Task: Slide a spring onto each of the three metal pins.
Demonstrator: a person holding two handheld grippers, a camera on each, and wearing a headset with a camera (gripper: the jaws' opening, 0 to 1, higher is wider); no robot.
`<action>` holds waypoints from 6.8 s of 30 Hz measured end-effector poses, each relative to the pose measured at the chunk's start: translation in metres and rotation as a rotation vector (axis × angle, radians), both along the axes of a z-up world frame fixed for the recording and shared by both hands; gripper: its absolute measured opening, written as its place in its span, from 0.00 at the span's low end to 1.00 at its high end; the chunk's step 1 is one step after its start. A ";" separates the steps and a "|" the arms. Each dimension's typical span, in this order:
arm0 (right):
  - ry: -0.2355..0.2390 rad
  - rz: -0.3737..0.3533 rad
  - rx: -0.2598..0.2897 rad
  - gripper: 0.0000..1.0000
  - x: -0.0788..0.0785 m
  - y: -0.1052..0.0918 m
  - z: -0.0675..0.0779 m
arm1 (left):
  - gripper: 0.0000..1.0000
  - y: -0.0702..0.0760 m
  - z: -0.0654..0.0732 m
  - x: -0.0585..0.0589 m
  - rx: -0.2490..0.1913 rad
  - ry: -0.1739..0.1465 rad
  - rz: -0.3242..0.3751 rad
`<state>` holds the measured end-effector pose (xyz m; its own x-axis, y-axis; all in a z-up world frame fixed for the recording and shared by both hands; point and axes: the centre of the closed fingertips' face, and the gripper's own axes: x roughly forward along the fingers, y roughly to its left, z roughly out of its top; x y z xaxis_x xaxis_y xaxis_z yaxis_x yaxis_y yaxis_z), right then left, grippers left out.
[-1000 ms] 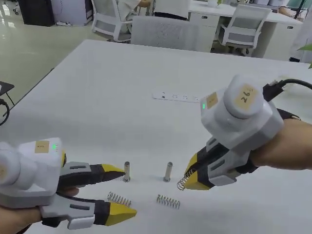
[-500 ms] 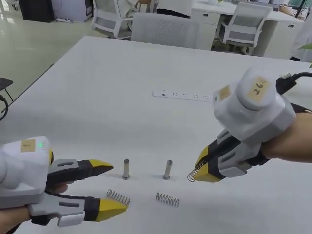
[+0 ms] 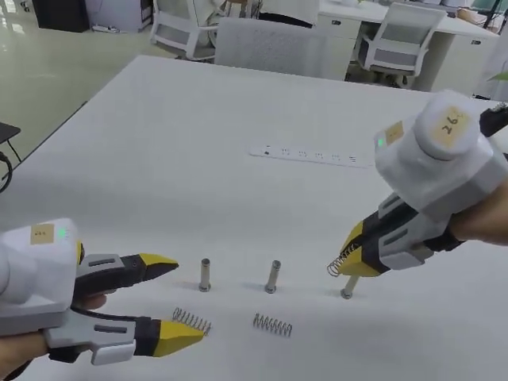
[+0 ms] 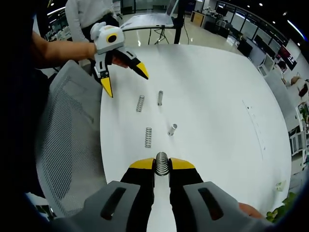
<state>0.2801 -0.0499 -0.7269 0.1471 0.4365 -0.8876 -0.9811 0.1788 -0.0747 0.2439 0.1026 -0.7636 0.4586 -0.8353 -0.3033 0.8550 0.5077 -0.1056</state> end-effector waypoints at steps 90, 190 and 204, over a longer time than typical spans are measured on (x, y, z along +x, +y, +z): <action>0.105 -0.069 -0.227 0.09 0.053 -0.046 -0.100 | 0.56 0.000 -0.005 0.005 0.032 0.012 -0.001; 0.113 0.093 -0.111 0.26 -0.015 0.043 -0.101 | 0.54 -0.001 0.000 -0.003 0.045 -0.018 -0.018; 0.144 0.078 -0.124 0.21 -0.020 0.045 -0.122 | 0.53 -0.001 -0.001 -0.003 0.043 -0.018 -0.016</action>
<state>0.2606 -0.0048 -0.8491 -0.0155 0.3279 -0.9446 -0.9937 0.1000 0.0510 0.2404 0.1016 -0.7642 0.4506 -0.8290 -0.3313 0.8647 0.4975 -0.0686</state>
